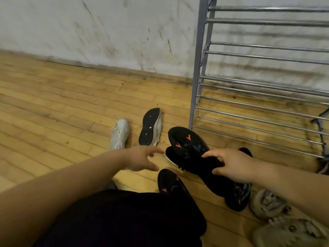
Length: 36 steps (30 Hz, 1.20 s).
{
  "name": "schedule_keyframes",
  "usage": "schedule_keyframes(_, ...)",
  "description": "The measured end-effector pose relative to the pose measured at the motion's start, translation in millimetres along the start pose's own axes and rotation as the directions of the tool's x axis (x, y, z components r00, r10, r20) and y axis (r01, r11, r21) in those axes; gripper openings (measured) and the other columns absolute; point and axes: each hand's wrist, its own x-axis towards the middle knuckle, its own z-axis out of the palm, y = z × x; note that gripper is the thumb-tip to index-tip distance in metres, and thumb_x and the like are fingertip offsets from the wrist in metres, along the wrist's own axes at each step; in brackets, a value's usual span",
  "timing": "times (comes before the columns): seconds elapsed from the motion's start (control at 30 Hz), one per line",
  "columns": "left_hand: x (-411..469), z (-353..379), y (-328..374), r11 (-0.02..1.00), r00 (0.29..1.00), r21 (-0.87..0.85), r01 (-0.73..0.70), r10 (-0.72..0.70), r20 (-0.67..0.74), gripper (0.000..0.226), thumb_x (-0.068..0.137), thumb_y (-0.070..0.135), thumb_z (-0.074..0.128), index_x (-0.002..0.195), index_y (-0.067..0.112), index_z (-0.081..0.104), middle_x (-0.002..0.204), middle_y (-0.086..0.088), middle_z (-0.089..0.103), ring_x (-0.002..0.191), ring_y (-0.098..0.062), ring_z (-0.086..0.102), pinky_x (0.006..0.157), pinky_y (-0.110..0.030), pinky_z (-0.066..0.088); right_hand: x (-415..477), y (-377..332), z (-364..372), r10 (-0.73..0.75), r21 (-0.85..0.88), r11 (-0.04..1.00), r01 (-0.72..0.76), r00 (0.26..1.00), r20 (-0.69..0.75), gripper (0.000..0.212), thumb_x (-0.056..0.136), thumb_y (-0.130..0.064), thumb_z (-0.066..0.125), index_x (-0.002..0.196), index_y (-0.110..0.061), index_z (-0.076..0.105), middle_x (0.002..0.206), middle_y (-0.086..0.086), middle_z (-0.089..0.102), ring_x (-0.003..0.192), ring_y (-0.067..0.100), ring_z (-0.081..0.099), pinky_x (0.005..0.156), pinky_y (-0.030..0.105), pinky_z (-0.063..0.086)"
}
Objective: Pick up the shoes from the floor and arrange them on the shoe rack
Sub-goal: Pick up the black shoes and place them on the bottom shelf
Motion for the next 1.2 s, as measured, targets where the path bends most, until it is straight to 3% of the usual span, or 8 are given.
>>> schedule_keyframes(0.1,60,51,-42,0.97,0.997,-0.242,0.012,-0.03,-0.071,0.063,0.091,0.031,0.077,0.148,0.037,0.051,0.14,0.007,0.048,0.13,-0.014,0.05,0.099,-0.031,0.047,28,22,30,0.044,-0.002,0.999,-0.044,0.998,0.035,0.056,0.095,-0.029,0.07,0.139,-0.056,0.047,0.146,-0.021,0.049,0.131,0.008,0.051,0.093,0.02,0.047)
schedule_keyframes(0.17,91,86,-65,0.933,0.997,-0.356,0.042,-0.065,-0.052,0.055,0.091,0.024,0.077,0.142,0.031,0.058,0.134,0.011,0.049,0.129,-0.011,0.047,0.099,-0.028,0.043,39,39,48,0.041,-0.01,0.999,-0.041,0.998,0.048,0.058,0.095,-0.029,0.07,0.139,-0.057,0.046,0.147,-0.026,0.046,0.137,0.005,0.046,0.104,0.024,0.046)
schedule_keyframes(0.33,131,133,-92,0.867,0.98,-0.492,0.079,-0.157,-0.121,0.038,0.086,0.008,0.077,0.115,0.031,0.069,0.12,0.004,0.069,0.111,-0.014,0.066,0.092,-0.02,0.053,52,65,66,0.066,-0.011,0.998,-0.066,0.993,0.094,0.058,0.096,-0.029,0.07,0.14,-0.058,0.046,0.152,-0.027,0.042,0.144,0.003,0.037,0.116,0.028,0.035)
schedule_keyframes(0.5,120,116,-70,0.925,0.977,-0.381,-0.021,-0.062,-0.205,0.043,0.091,-0.001,0.066,0.119,0.031,0.07,0.109,0.018,0.064,0.099,0.0,0.062,0.08,-0.003,0.045,47,60,49,0.031,0.009,0.999,-0.031,0.997,0.077,0.058,0.096,-0.025,0.07,0.139,-0.056,0.048,0.148,-0.03,0.042,0.143,0.0,0.036,0.113,0.022,0.033)
schedule_keyframes(0.77,20,-11,49,0.945,0.877,-0.021,-0.327,0.296,-0.379,0.051,0.095,0.003,0.064,0.125,0.043,0.067,0.121,0.022,0.065,0.104,-0.001,0.064,0.093,-0.021,0.051,-46,18,-69,-0.027,-0.214,0.977,0.02,0.999,-0.03,0.055,0.098,-0.035,0.067,0.136,-0.065,0.043,0.132,-0.04,0.044,0.118,-0.012,0.046,0.092,0.01,0.037)
schedule_keyframes(0.9,-44,-65,131,0.893,0.792,0.176,-0.414,0.448,-0.415,0.047,0.093,0.001,0.066,0.124,0.037,0.068,0.122,0.021,0.064,0.097,0.01,0.061,0.089,-0.011,0.045,-126,21,-121,-0.021,-0.132,0.991,-0.005,0.981,-0.192,0.055,0.093,-0.04,0.072,0.128,-0.072,0.046,0.133,-0.031,0.054,0.118,-0.005,0.054,0.094,0.02,0.046)
schedule_keyframes(1.07,-83,-76,220,0.866,0.761,0.233,-0.443,0.501,-0.412,0.042,0.095,0.006,0.068,0.123,0.038,0.067,0.115,0.014,0.067,0.094,-0.014,0.07,0.085,-0.032,0.059,-211,60,-144,0.008,-0.037,0.999,-0.017,0.97,-0.242,0.053,0.091,-0.038,0.074,0.126,-0.069,0.048,0.14,-0.032,0.046,0.114,-0.004,0.053,0.084,0.017,0.044)
schedule_keyframes(1.2,-88,-49,277,0.848,0.756,0.264,-0.46,0.53,-0.384,0.042,0.096,0.007,0.069,0.123,0.038,0.064,0.116,0.01,0.066,0.102,-0.016,0.068,0.088,-0.037,0.058,-243,91,-152,0.086,-0.006,0.996,-0.088,0.979,-0.183,0.054,0.09,-0.035,0.076,0.132,-0.06,0.053,0.147,-0.023,0.047,0.131,0.007,0.051,0.104,0.031,0.046)
